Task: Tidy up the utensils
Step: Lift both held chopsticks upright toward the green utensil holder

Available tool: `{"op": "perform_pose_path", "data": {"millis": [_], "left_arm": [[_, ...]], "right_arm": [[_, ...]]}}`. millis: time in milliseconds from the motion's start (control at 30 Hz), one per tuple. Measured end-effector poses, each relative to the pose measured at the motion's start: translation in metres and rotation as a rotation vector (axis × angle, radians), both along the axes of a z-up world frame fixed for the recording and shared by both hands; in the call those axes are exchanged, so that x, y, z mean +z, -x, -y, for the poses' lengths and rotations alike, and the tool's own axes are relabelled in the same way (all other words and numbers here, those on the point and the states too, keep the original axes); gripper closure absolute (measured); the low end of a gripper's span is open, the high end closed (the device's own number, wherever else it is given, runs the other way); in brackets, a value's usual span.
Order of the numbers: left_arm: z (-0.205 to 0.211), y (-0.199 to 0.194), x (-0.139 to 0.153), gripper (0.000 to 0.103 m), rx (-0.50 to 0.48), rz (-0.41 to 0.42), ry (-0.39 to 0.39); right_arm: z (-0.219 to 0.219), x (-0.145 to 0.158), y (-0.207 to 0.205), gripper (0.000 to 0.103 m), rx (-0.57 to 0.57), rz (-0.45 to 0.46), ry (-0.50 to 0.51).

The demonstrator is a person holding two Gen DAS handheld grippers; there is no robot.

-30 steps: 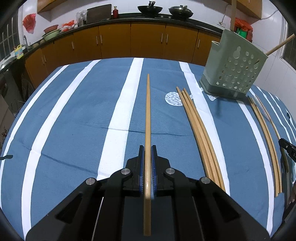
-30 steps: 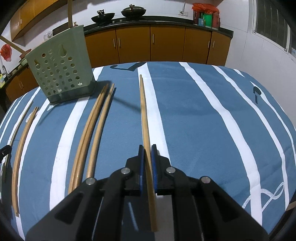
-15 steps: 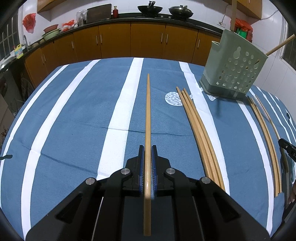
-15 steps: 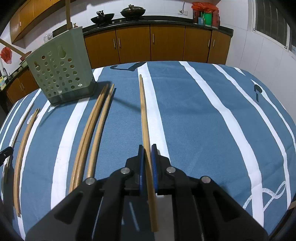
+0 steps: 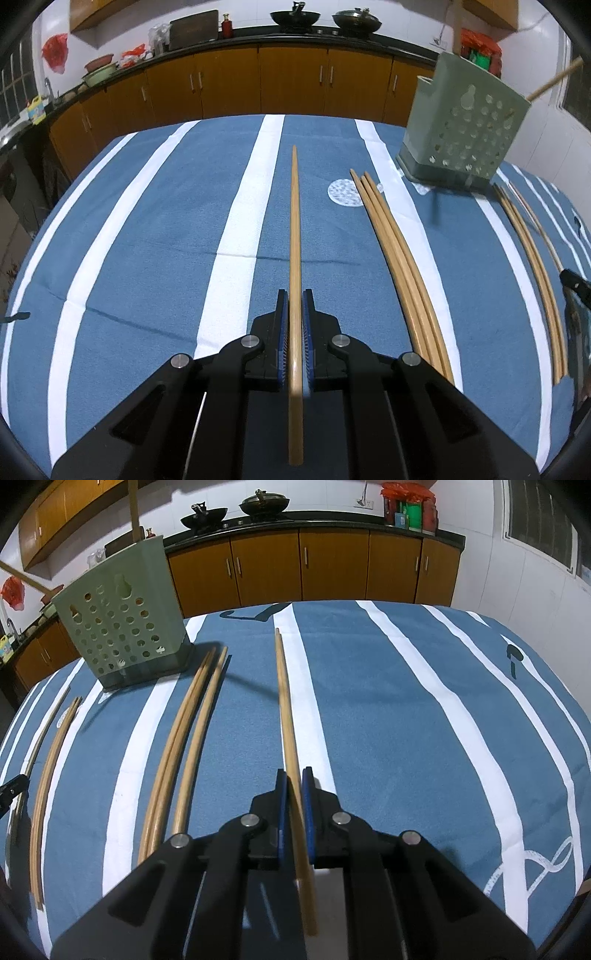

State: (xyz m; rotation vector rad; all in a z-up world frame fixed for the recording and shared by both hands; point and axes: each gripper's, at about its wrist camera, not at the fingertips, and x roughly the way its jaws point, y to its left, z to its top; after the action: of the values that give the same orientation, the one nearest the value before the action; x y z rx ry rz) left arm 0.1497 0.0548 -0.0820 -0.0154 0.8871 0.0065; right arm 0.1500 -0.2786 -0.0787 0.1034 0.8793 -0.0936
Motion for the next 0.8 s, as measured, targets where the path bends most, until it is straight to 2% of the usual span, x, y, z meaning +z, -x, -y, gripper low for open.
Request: {"op": "perform_pose_path", "data": {"millis": [233,333,633,800], "left_arm": [[0.0,0.005,0.001,0.095,-0.009,-0.002,0.002],[-0.001,0.005,0.006,0.095,-0.014,-0.005,0.024],[-0.004,0.019,0.073,0.095,-0.03,0.187,0.054],[-0.005,0.021,0.104,0.095,-0.021,0.272,0.079]], "right_arm": [[0.005,0.001,0.009,0.095,0.003,-0.004,-0.019],[0.008,0.013,0.012,0.095,-0.003,0.025,-0.03],[0.01,0.086,0.025,0.095,0.007,0.235,-0.015],[0.008,0.109,0.027,0.095,0.012,0.296,-0.014]]}}
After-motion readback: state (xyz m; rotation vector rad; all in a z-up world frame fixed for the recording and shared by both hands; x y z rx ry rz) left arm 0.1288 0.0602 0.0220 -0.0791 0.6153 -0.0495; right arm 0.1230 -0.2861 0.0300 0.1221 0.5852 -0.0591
